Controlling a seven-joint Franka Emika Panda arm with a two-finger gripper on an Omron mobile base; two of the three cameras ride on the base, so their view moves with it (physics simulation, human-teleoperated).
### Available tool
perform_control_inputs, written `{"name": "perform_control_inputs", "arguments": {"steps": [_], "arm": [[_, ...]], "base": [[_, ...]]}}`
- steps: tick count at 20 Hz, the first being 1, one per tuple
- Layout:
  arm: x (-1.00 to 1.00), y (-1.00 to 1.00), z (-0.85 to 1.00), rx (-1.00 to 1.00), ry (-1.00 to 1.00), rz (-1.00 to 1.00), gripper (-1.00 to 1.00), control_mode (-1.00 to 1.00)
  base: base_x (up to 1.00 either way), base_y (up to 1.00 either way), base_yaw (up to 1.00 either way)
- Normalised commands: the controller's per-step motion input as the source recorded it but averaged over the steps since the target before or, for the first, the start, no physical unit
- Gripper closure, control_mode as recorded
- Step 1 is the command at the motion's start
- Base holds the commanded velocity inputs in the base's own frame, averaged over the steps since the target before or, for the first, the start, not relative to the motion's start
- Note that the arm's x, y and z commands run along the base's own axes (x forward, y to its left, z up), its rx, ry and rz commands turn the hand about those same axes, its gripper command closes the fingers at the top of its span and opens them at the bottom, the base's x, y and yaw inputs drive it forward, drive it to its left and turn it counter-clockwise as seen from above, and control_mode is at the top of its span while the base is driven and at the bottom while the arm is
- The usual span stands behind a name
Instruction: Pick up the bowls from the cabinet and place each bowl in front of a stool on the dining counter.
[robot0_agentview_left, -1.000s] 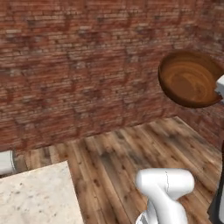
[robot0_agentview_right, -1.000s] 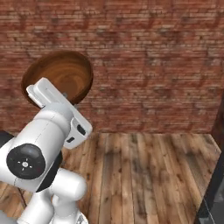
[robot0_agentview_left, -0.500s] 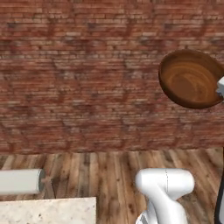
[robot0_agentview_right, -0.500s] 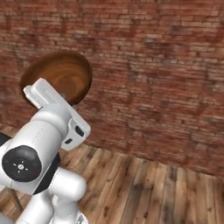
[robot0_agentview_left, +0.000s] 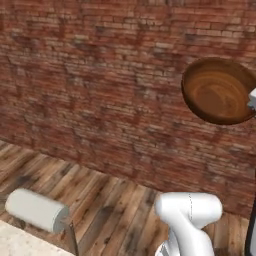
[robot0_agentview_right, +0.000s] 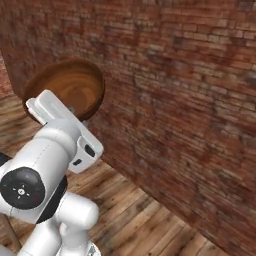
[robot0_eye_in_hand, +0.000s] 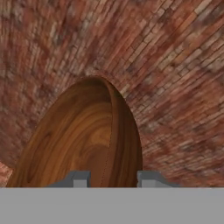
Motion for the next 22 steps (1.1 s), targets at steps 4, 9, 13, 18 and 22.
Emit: {"name": "perform_control_inputs", "arguments": {"steps": [4,9,13,18,22], "arm": [[0.0,0.0,0.0,0.0,0.0,0.0,1.0,1.0],[0.0,0.0,0.0,0.0,0.0,0.0,1.0,1.0],[0.0,0.0,0.0,0.0,0.0,0.0,1.0,1.0],[0.0,0.0,0.0,0.0,0.0,0.0,1.0,1.0],[0.0,0.0,0.0,0.0,0.0,0.0,1.0,1.0]], "base": [[0.38,0.0,0.84],[0.0,0.0,0.84],[0.05,-0.06,0.79],[0.11,-0.43,0.72],[0.07,-0.59,0.67]]}}
